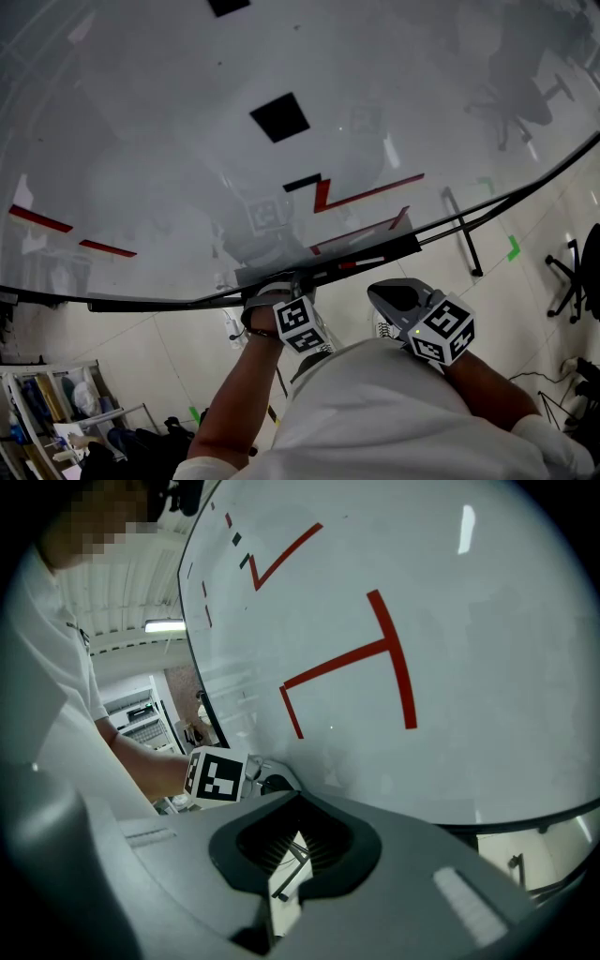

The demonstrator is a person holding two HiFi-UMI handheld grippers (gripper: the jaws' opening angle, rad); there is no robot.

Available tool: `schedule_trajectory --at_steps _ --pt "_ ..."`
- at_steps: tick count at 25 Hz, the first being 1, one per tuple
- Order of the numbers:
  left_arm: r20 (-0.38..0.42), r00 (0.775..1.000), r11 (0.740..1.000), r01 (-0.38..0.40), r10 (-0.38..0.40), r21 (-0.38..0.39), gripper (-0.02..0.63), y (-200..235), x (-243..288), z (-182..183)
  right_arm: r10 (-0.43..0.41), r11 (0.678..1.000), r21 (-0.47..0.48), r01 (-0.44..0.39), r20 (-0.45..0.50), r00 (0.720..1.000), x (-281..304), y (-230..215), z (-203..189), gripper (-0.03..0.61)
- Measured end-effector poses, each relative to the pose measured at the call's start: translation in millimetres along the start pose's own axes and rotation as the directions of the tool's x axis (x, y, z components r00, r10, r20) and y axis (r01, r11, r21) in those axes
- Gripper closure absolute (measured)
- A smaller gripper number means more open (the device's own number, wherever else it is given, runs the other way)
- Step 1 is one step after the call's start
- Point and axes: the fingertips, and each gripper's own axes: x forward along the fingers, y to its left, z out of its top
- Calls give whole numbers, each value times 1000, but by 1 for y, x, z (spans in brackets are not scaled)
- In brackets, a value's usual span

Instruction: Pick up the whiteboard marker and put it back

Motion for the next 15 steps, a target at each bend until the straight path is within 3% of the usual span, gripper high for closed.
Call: schedule_trajectory --at_steps 15 --pt "11 999 999 -32 32 -8 558 5 1 2 1 1000 -4 -1 -5 1000 -1 -2 1 577"
